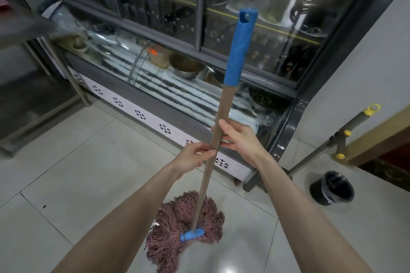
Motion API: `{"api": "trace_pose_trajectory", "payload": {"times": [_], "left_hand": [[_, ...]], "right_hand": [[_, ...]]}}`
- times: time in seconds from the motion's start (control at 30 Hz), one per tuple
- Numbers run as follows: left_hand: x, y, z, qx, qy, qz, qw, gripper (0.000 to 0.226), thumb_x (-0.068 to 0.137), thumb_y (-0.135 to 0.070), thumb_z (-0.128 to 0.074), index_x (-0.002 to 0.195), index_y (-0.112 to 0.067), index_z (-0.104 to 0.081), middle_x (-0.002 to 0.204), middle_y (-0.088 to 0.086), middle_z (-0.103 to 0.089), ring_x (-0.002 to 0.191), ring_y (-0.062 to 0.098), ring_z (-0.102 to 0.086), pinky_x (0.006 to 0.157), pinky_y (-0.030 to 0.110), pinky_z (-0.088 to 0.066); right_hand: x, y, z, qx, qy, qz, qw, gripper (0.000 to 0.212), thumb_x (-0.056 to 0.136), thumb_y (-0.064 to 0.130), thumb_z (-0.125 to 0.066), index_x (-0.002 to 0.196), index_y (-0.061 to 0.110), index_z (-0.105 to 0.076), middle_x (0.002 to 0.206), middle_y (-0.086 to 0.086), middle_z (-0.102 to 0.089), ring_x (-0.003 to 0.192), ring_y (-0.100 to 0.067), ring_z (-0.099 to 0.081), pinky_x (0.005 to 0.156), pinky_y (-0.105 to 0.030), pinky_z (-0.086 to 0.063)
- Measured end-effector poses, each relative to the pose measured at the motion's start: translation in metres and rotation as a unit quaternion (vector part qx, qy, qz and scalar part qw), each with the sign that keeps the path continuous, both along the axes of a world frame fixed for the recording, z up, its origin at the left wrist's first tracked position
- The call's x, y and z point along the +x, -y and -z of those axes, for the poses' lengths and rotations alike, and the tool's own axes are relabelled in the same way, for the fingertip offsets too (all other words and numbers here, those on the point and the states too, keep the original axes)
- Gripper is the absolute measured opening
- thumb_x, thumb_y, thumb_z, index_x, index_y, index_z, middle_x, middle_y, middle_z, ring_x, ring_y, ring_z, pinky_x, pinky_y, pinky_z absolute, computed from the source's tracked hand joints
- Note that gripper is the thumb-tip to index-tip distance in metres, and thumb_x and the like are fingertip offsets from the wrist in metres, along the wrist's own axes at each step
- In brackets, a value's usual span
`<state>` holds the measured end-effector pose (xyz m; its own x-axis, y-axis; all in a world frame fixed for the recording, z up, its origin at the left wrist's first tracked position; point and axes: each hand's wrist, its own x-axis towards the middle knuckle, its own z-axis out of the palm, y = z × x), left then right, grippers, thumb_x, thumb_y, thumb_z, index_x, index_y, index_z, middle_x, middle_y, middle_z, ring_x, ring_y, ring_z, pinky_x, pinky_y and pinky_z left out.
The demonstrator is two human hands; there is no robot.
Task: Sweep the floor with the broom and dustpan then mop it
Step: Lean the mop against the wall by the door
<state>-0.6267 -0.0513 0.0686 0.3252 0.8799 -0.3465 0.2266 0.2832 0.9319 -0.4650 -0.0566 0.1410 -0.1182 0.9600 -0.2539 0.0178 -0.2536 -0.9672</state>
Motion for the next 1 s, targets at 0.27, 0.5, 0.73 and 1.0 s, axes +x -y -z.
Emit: {"api": "trace_pose_trajectory", "payload": {"times": [0.27, 0.5, 0.73, 1.0], "left_hand": [[0.012, -0.033, 0.022, 0.008, 0.002, 0.031, 0.999, 0.016, 0.092, -0.02, -0.062, 0.107, -0.017, -0.063, 0.092, -0.01, -0.064, 0.084, -0.004, -0.057, 0.061, 0.006, -0.045], [0.017, -0.047, 0.036, 0.006, -0.005, 0.05, 0.999, 0.018, 0.093, -0.02, -0.061, 0.11, -0.014, -0.063, 0.094, -0.01, -0.065, 0.083, -0.008, -0.058, 0.06, 0.003, -0.044], [0.019, -0.032, 0.005, 0.041, 0.026, 0.071, 0.996, 0.013, 0.088, -0.02, -0.066, 0.101, -0.019, -0.068, 0.094, -0.005, -0.07, 0.087, 0.003, -0.064, 0.078, 0.016, -0.05], [0.025, -0.011, -0.095, 0.151, 0.053, 0.106, 0.981, 0.01, 0.09, -0.021, -0.064, 0.098, -0.023, -0.068, 0.093, -0.003, -0.073, 0.086, 0.014, -0.069, 0.076, 0.025, -0.058]], "right_hand": [[0.009, -0.03, 0.026, -0.019, 0.007, 0.034, 0.999, 0.035, 0.091, 0.032, -0.061, 0.109, 0.003, -0.069, 0.107, -0.016, -0.071, 0.098, -0.027, -0.069, 0.087, -0.03, -0.056], [0.01, -0.041, 0.042, -0.035, 0.017, 0.074, 0.996, 0.035, 0.09, 0.031, -0.065, 0.111, 0.003, -0.069, 0.105, -0.017, -0.071, 0.098, -0.03, -0.069, 0.088, -0.038, -0.056], [0.013, -0.016, -0.005, 0.015, -0.002, 0.1, 0.995, 0.031, 0.091, 0.024, -0.063, 0.108, -0.001, -0.068, 0.099, -0.015, -0.072, 0.086, -0.027, -0.072, 0.068, -0.03, -0.059], [0.016, 0.025, -0.108, 0.116, 0.039, 0.131, 0.984, 0.029, 0.091, 0.034, -0.061, 0.1, 0.008, -0.071, 0.097, -0.016, -0.073, 0.085, -0.029, -0.072, 0.069, -0.033, -0.059]]}}
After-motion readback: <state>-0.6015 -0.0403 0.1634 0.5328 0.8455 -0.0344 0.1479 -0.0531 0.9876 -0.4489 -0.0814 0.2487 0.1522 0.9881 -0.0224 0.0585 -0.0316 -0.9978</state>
